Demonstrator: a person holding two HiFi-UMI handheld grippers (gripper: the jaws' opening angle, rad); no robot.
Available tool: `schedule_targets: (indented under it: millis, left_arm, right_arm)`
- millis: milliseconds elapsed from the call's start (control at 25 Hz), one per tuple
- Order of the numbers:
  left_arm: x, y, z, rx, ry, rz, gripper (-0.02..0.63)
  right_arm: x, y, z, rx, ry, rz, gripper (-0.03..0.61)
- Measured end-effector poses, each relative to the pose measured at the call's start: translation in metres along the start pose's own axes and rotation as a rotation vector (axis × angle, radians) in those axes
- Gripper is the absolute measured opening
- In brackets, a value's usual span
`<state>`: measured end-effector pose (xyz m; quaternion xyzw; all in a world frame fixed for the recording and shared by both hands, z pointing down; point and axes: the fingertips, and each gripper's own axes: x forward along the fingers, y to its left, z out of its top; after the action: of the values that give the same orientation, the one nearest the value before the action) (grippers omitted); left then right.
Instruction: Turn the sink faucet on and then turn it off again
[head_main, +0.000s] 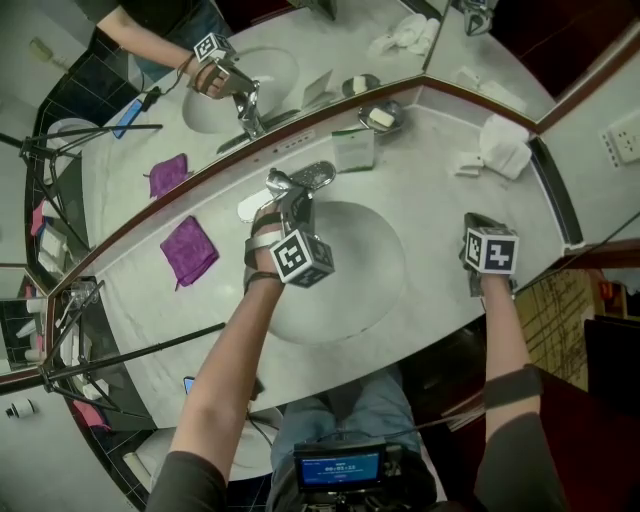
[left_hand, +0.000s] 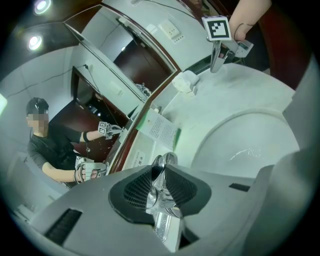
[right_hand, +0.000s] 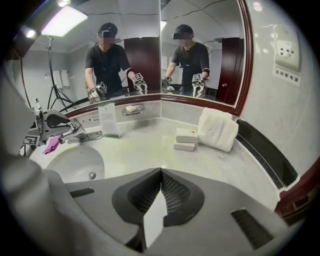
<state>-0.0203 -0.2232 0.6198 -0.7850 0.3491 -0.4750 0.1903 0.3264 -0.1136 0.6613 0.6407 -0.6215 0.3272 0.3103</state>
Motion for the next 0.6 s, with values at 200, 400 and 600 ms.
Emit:
schedule_targets:
  millis: [200, 400, 600]
  left_arm:
    - [-0.023, -0.009, 0.009, -0.036, -0.025, -0.012, 0.018]
    - [-0.049, -0.037, 0.015, -0.055, -0.006, -0.143, 0.000]
    - [-0.069, -0.085, 0.000, -0.040, 0.056, -0.317, 0.000]
  right_arm:
    - [-0.011, 0.003, 0.007, 0.011, -0.019, 0.006, 0.005]
    - [-0.025, 0.007, 0.009, 0.030, -0.031, 0.011, 0.005]
    - [-0.042, 0.015, 0.010, 0.048, -0.043, 0.016, 0.005]
